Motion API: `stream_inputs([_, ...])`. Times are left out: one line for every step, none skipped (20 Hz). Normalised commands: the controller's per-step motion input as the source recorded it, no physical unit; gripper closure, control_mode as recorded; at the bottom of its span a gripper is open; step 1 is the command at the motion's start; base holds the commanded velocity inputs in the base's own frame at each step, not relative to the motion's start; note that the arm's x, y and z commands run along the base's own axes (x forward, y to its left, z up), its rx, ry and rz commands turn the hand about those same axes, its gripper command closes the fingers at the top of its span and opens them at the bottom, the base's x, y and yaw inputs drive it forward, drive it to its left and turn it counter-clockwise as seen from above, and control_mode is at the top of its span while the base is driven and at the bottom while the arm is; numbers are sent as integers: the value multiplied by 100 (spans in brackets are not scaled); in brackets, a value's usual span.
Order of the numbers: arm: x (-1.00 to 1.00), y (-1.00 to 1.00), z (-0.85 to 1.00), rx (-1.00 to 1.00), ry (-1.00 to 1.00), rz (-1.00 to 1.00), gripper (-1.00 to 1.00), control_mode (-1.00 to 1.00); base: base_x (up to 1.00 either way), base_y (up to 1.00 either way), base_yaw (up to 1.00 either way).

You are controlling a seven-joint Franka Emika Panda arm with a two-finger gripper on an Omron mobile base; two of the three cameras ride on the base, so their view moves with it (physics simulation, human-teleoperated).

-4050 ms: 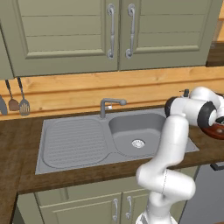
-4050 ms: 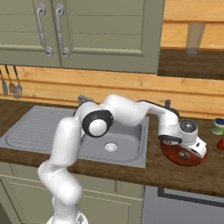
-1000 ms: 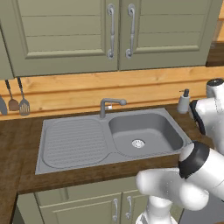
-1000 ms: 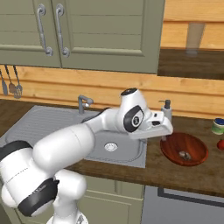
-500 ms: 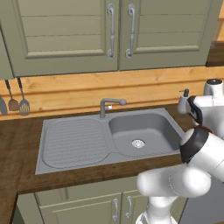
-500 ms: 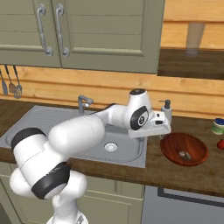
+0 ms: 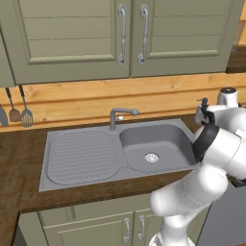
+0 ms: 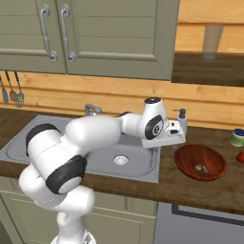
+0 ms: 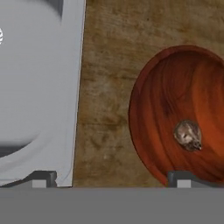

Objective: Pick the mushroom from the sink and place it in the bowl. Then pick the bowl and place it in the microwave. Then close the microwave door and press the start button.

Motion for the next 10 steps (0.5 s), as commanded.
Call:
stream_inputs([35, -6, -31, 2, 0, 0, -100, -100, 0, 0, 0])
stream_inputs([39, -6, -34, 2, 0, 0, -100, -100, 0, 0, 0])
stream_inputs([38, -8, -35, 2, 0, 0, -100, -100, 0, 0, 0])
stream_inputs([33, -14, -35, 3, 0, 0, -100, -100, 0, 0, 0])
stream_inputs([35, -15, -34, 3, 0, 0, -100, -100, 0, 0, 0])
stream_inputs([32, -13, -30, 2, 0, 0, -100, -100, 0, 0, 0])
stream_inputs([31, -16, -29, 3, 0, 0, -100, -100, 0, 0, 0])
stream_inputs([29, -17, -26, 3, 0, 0, -100, -100, 0, 0, 0])
stream_inputs([24, -18, -20, 3, 0, 0, -100, -100, 0, 0, 0])
stream_inputs([14, -17, -13, 3, 0, 0, -100, -100, 0, 0, 0])
